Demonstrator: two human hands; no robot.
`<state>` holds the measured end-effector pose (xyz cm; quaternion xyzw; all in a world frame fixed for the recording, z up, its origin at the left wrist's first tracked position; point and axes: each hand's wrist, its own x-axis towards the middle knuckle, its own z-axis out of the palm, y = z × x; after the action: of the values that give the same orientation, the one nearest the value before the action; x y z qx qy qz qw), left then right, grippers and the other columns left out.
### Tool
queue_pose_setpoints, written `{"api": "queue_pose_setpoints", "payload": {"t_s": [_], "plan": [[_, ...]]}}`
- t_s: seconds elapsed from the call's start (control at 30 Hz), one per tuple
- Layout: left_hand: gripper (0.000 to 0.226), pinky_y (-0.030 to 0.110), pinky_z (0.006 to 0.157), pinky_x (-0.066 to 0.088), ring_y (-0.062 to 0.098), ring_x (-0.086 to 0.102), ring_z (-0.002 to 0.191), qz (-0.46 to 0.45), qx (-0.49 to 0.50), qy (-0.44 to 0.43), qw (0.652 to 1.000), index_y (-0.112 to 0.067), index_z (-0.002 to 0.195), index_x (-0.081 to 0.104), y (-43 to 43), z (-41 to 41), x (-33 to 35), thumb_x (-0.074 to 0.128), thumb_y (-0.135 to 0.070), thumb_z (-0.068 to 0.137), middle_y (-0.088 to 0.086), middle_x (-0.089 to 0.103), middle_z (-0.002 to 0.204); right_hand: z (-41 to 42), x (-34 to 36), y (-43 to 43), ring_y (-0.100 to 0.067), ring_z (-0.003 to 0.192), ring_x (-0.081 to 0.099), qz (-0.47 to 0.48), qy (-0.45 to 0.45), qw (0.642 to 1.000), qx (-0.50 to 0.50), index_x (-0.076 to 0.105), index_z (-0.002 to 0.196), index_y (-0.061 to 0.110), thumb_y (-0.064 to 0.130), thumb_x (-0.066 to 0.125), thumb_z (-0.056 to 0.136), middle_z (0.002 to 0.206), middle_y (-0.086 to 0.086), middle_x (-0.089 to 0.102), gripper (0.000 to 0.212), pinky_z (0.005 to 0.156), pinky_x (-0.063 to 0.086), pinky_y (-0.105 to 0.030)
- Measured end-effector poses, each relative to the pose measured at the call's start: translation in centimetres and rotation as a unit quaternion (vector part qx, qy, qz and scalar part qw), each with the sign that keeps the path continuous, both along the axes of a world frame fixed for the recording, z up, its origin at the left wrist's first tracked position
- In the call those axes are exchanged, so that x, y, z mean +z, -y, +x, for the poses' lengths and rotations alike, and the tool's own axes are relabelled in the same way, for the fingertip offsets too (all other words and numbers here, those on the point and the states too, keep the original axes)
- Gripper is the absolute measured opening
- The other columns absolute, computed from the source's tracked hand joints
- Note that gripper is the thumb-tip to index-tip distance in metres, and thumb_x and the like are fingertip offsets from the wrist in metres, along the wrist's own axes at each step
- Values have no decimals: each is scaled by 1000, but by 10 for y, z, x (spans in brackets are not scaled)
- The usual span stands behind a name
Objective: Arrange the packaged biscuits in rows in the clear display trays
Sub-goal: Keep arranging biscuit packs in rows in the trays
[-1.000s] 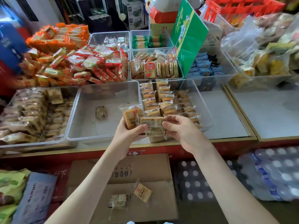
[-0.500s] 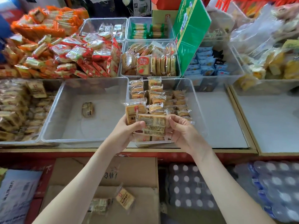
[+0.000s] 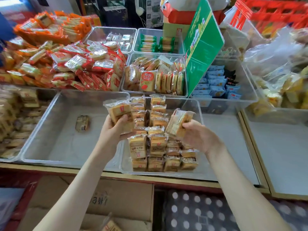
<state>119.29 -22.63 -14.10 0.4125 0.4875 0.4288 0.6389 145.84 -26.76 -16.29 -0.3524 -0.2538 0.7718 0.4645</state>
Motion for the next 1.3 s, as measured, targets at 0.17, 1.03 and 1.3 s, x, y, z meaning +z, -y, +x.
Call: {"api": "queue_pose_setpoints", "payload": {"t_s": [0.17, 1.03, 1.3], "plan": [[26, 34, 84, 59, 25, 64, 110, -23, 32, -6, 999, -13, 125, 46, -6, -5, -17, 50, -13, 100, 14, 58, 126, -6, -34, -67, -23, 107, 56, -76, 399, 871, -276, 46, 117, 15, 19, 78, 79, 120, -7, 54, 49, 90, 49, -36], [34, 26, 65, 57, 19, 70, 81, -12, -221, -53, 974, -6, 101, 64, 32, -117, 61, 74, -19, 71, 8, 75, 90, -180, 73, 51, -11, 83, 67, 66, 327, 934, -128, 69, 95, 20, 17, 66, 88, 90, 3, 74, 9, 73, 53, -30], [12, 30, 77, 59, 18, 68, 82, 34, -58, -40, 997, -4, 94, 67, 53, -180, 71, 71, -12, 84, 8, 74, 86, -261, 91, 63, -31, 89, 65, 75, 235, 935, -255, 66, 88, 9, 19, 67, 75, 96, -15, 73, 16, 80, 52, -37]]}}
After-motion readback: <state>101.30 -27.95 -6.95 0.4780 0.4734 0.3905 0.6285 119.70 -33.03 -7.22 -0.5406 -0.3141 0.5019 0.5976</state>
